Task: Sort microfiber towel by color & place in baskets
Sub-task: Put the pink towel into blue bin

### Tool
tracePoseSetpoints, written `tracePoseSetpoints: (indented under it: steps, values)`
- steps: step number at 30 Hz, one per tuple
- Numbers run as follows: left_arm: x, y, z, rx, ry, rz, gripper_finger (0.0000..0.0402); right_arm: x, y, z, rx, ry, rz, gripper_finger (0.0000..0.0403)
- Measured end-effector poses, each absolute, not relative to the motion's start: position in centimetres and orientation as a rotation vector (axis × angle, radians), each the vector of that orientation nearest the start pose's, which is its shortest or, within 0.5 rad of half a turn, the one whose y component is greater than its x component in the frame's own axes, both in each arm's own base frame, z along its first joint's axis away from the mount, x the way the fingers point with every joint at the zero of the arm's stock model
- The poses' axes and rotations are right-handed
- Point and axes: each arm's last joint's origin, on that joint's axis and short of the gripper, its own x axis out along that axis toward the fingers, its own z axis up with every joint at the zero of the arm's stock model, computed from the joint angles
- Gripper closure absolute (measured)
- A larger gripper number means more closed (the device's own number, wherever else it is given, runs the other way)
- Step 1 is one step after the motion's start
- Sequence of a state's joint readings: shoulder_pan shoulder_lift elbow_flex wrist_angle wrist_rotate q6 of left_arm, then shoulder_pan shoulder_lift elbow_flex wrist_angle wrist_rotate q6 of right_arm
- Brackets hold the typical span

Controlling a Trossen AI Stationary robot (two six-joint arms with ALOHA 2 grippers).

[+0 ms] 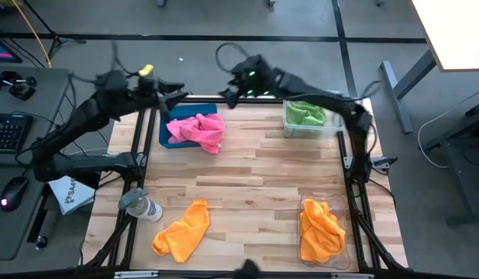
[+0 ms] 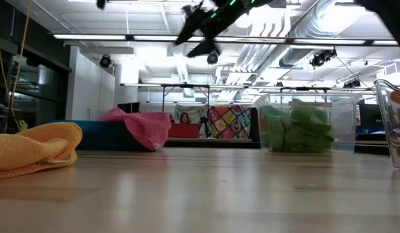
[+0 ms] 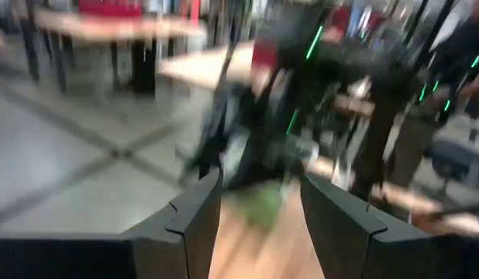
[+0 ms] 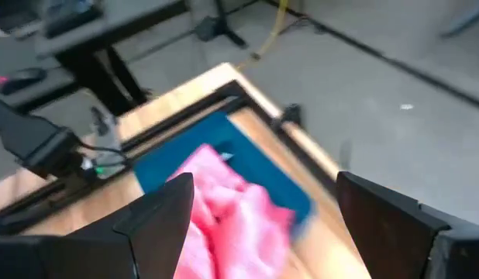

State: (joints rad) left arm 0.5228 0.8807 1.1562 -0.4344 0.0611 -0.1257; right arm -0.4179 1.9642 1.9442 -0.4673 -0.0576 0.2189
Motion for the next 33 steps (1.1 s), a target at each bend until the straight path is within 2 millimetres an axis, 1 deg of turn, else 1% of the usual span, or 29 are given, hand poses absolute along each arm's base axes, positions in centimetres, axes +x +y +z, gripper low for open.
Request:
tracePoseSetpoints:
  steps: [3, 6, 8, 10, 13, 17, 20, 27, 33]
  values:
    - [17.4, 8.8, 39.1, -0.212, 0.322, 0.422, 0.0234, 38.4, -18.3, 38.6, 0.28, 0.448, -0.465, 0.0091]
    - [20.7, 9.5, 36.1, -0.206, 0.608, 0.388, 0.0234, 35.7, -18.1, 40.4, 0.255, 0.486, -0.535, 0.0091]
    - [22.5, 9.9, 34.8, -0.18, 0.76, 0.387, 0.0234, 34.0, -17.7, 41.5, 0.247, 0.506, -0.576, 0.0091]
    - [24.2, 10.4, 33.8, -0.159, 0.848, 0.388, 0.0234, 32.5, -17.2, 42.4, 0.236, 0.532, -0.612, 0.0091]
    - [26.3, 11.1, 31.2, -0.154, 0.987, 0.41, 0.0234, 30.6, -16.3, 43.1, 0.252, 0.587, -0.66, 0.0091]
    - [27.9, 11.9, 28.5, -0.128, 1.105, 0.47, 0.0234, 28.7, -15.1, 43.7, 0.282, 0.641, -0.713, 0.0091]
    - [29.0, 12.4, 26.4, -0.156, 1.176, 0.451, 0.0234, 27.9, -14.4, 44.0, 0.286, 0.663, -0.739, 0.0091]
    - [30.8, 12.7, 22.8, -0.152, 1.294, 0.463, 0.0234, 27.5, -14.1, 43.6, 0.34, 0.716, -0.763, 0.0091]
    - [31.3, 12.8, 21.9, -0.191, 1.298, 0.491, 0.0234, 27.5, -14.1, 43.5, 0.338, 0.719, -0.768, 0.0091]
